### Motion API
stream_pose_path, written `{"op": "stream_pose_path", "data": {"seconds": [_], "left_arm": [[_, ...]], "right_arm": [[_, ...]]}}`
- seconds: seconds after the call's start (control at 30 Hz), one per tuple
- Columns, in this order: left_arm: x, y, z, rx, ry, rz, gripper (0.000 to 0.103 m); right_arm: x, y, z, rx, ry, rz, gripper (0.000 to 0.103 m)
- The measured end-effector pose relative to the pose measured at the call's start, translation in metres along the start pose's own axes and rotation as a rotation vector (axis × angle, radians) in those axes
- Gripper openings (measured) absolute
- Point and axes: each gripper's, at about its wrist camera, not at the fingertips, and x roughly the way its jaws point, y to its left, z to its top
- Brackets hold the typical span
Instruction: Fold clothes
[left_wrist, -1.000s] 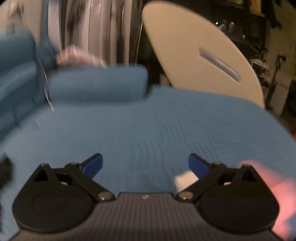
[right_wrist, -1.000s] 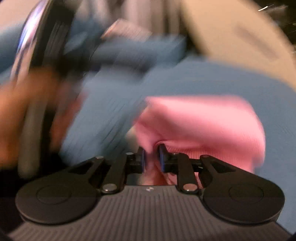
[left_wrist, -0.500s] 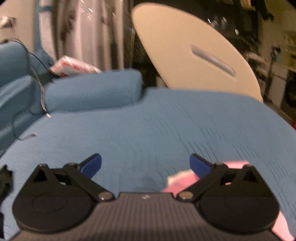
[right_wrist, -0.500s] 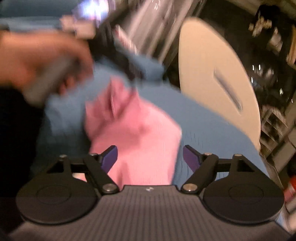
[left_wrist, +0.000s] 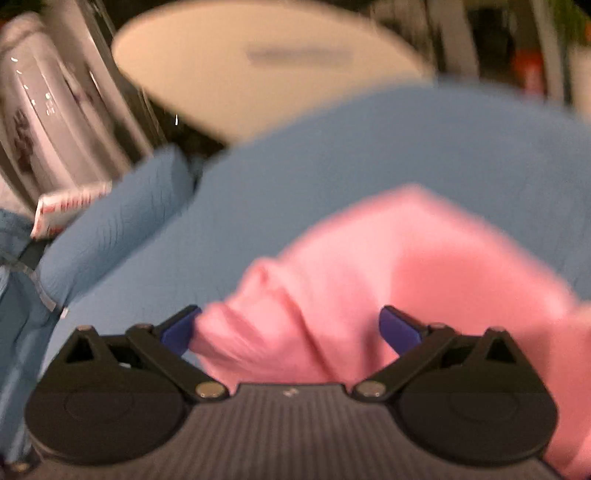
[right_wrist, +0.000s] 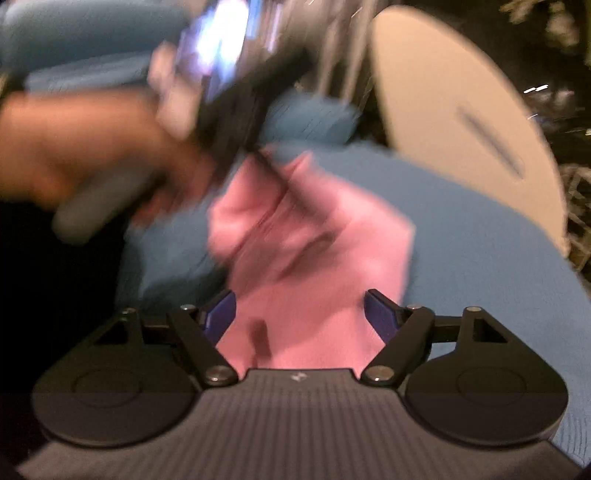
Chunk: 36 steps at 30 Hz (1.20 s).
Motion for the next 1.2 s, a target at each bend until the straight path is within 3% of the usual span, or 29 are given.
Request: {"op": "stream_pose_path", "data": {"seconds": [0.07,0.13,0.2,0.23,0.33,0.4,0.5,0.57,0.67,0.73,0.83,0.9,1.0,1.07,1.2], "left_arm": [[0.007,0.016,0.000,-0.102,0.034,-0.013,0.103],[0.013,0.033,-0.001,-0.203,0.067,-0.027,0.103],[0.019,0.050,-0.002,-0.306,0.098,-0.037,0.103],[0.019,0.057,-0.005,-0.340,0.106,-0.037,0.103],[0.023,0.073,-0.013,-0.433,0.127,-0.028,0.103],[0.025,0.077,-0.014,-0.469,0.140,-0.041,0.103],[0.024,0.081,-0.017,-0.515,0.159,-0.064,0.103],[0.024,0.095,-0.020,-0.544,0.172,-0.083,0.103],[0.035,0.108,-0.024,-0.594,0.193,-0.111,0.103],[0.040,0.115,-0.028,-0.627,0.205,-0.130,0.103],[0.041,0.118,-0.033,-0.641,0.213,-0.136,0.103],[0.042,0.118,-0.032,-0.632,0.211,-0.133,0.103],[0.044,0.119,-0.030,-0.626,0.211,-0.132,0.103],[0.046,0.120,-0.029,-0.625,0.212,-0.134,0.103],[0.045,0.119,-0.027,-0.616,0.208,-0.127,0.103]], "right_arm": [[0.001,-0.006,-0.001,0.041,-0.002,-0.012,0.080],[0.011,-0.011,-0.006,0.085,0.104,0.010,0.079],[0.027,-0.016,-0.020,0.131,0.289,0.020,0.079],[0.030,-0.018,-0.023,0.142,0.330,0.019,0.079],[0.015,-0.031,-0.012,0.208,0.266,0.028,0.079],[0.001,-0.038,-0.006,0.239,0.162,0.016,0.079],[-0.002,-0.042,-0.007,0.265,0.118,0.012,0.080],[0.021,-0.044,-0.018,0.282,0.265,0.038,0.080],[0.024,-0.042,-0.021,0.262,0.340,0.044,0.080],[0.014,-0.049,-0.016,0.278,0.295,0.055,0.080],[-0.008,-0.064,-0.005,0.340,0.141,0.069,0.079],[-0.029,-0.068,0.013,0.376,-0.110,0.057,0.080],[-0.047,-0.071,0.024,0.372,-0.295,0.061,0.080],[-0.038,-0.070,0.019,0.374,-0.265,0.089,0.080],[-0.013,-0.066,0.006,0.412,-0.159,0.241,0.080]]}}
